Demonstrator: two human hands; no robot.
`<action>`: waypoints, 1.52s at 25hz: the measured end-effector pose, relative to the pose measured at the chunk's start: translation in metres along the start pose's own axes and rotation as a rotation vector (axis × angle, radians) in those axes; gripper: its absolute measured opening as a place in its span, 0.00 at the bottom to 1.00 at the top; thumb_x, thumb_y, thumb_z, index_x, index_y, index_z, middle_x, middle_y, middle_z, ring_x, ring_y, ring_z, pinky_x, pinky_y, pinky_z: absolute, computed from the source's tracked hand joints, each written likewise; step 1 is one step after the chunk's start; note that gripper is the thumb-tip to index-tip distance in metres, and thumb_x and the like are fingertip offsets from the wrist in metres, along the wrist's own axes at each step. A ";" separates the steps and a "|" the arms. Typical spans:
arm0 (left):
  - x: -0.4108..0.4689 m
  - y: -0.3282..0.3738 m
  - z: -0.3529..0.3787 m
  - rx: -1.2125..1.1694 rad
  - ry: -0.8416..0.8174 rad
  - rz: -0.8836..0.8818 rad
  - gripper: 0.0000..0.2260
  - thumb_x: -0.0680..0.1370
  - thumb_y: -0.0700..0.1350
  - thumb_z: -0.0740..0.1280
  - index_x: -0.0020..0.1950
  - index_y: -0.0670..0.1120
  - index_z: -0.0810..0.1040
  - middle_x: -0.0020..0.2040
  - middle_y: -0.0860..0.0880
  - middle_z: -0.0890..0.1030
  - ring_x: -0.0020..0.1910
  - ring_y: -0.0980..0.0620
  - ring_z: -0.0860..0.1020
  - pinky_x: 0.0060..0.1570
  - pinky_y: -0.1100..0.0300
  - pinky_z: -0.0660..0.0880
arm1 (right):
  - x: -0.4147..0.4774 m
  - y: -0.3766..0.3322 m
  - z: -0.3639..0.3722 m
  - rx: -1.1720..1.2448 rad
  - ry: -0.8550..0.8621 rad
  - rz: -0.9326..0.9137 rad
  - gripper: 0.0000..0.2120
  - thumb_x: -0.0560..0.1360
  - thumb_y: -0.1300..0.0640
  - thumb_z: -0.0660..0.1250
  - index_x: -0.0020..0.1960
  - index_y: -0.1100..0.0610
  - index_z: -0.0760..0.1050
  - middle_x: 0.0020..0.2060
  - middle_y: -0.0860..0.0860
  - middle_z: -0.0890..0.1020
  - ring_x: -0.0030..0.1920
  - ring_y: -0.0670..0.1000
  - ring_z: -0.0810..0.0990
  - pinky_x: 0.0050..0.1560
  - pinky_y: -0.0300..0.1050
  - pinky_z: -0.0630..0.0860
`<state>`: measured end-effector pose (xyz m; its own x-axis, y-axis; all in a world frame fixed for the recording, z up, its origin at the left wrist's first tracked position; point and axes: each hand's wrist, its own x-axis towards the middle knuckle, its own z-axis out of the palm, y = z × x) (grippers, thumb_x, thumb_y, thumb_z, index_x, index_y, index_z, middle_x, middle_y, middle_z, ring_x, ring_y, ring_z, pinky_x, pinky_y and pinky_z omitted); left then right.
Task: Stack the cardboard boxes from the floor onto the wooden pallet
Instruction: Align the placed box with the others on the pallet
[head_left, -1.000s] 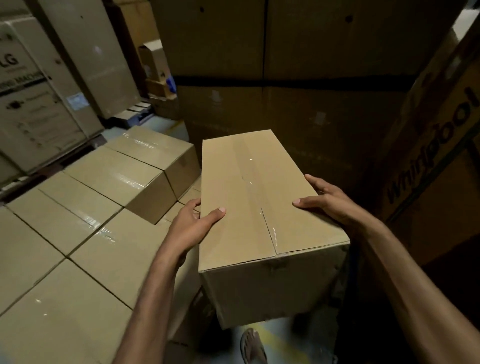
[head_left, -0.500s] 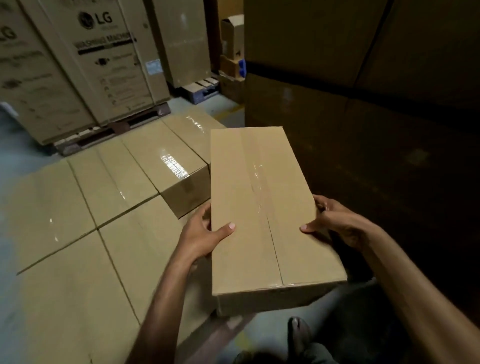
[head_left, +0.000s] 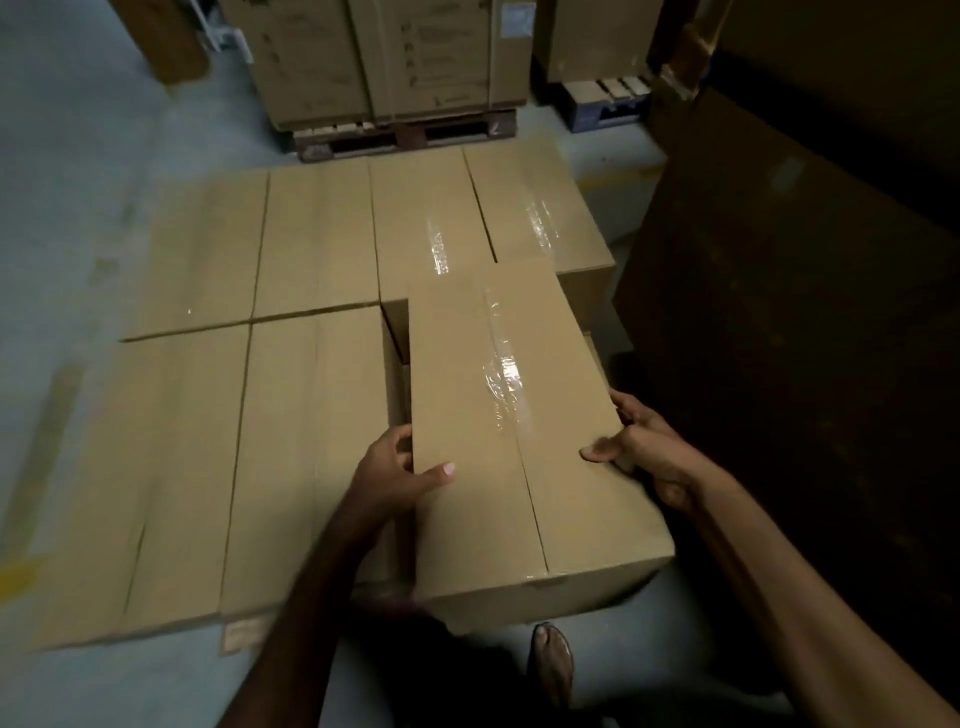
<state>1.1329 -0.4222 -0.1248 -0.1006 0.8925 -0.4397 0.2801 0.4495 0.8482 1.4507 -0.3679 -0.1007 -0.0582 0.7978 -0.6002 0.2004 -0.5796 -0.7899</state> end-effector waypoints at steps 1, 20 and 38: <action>0.000 -0.006 0.001 0.005 0.032 -0.016 0.28 0.71 0.41 0.82 0.67 0.47 0.74 0.55 0.55 0.83 0.53 0.58 0.82 0.46 0.65 0.79 | 0.010 0.001 0.000 -0.013 -0.037 0.014 0.37 0.70 0.74 0.72 0.73 0.46 0.70 0.56 0.46 0.80 0.55 0.47 0.78 0.46 0.41 0.73; 0.094 -0.141 0.003 0.262 0.237 -0.023 0.36 0.65 0.59 0.79 0.69 0.48 0.79 0.60 0.48 0.80 0.58 0.48 0.79 0.59 0.51 0.79 | 0.150 0.097 0.059 -0.053 -0.186 0.013 0.45 0.71 0.73 0.74 0.77 0.41 0.64 0.67 0.43 0.75 0.62 0.50 0.78 0.48 0.45 0.79; 0.010 -0.187 0.006 0.742 -0.066 0.149 0.51 0.65 0.65 0.78 0.82 0.47 0.63 0.84 0.45 0.53 0.83 0.39 0.49 0.79 0.45 0.51 | 0.082 0.168 0.066 -0.854 -0.237 -0.214 0.68 0.62 0.49 0.85 0.83 0.42 0.37 0.83 0.55 0.42 0.83 0.59 0.45 0.77 0.58 0.58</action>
<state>1.0855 -0.4980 -0.2897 0.0391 0.9271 -0.3727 0.8573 0.1605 0.4892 1.4151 -0.4104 -0.2910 -0.3580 0.7646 -0.5360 0.8130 -0.0271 -0.5817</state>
